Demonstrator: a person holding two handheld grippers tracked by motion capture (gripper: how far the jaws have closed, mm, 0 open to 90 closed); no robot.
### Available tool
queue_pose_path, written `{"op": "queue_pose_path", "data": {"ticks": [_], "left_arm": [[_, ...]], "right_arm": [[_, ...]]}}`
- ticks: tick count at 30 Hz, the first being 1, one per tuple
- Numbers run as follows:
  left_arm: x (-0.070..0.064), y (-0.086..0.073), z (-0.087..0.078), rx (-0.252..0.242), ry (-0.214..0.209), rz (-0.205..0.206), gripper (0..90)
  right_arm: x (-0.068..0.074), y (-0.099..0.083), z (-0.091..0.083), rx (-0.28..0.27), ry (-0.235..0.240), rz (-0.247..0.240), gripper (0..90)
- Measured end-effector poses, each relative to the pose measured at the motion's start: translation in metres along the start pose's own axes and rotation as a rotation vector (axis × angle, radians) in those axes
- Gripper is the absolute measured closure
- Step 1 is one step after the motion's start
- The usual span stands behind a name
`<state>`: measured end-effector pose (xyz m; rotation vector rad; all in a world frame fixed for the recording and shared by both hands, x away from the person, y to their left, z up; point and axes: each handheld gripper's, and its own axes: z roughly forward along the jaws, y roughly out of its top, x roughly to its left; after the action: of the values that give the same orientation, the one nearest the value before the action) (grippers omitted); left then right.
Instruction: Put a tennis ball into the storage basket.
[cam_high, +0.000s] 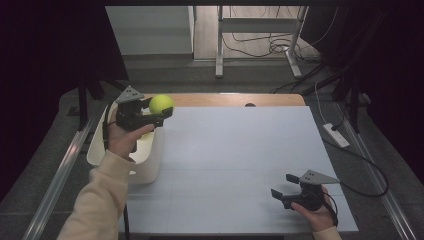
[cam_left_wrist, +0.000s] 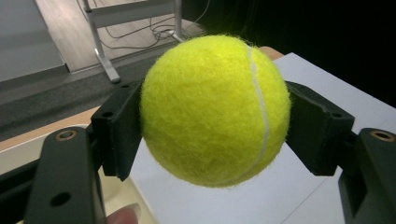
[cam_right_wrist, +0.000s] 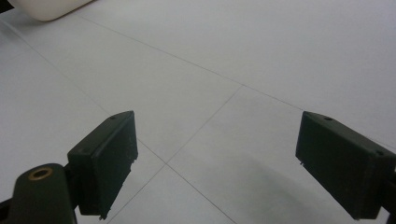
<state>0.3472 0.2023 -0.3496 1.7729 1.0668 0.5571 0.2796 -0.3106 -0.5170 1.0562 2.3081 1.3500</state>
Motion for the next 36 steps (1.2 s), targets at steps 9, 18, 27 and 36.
{"op": "queue_pose_path", "data": {"ticks": [9, 18, 27, 36], "left_arm": [[0.011, -0.006, -0.003, 0.011, 0.03, -0.016, 27.1], [0.017, -0.008, -0.005, 0.023, 0.081, -0.016, 27.1], [0.024, -0.011, -0.01, 0.017, 0.101, -0.034, 27.2], [0.032, -0.014, -0.014, 0.02, 0.104, -0.041, 27.3]], "right_arm": [[0.0, 0.0, 0.0, 0.0, -0.001, -0.002, 12.6], [0.0, 0.0, 0.0, 0.001, -0.001, -0.001, 12.6], [0.0, 0.0, 0.001, 0.002, 0.0, -0.001, 12.6], [0.0, 0.0, 0.001, 0.003, 0.001, -0.001, 12.6]]}}
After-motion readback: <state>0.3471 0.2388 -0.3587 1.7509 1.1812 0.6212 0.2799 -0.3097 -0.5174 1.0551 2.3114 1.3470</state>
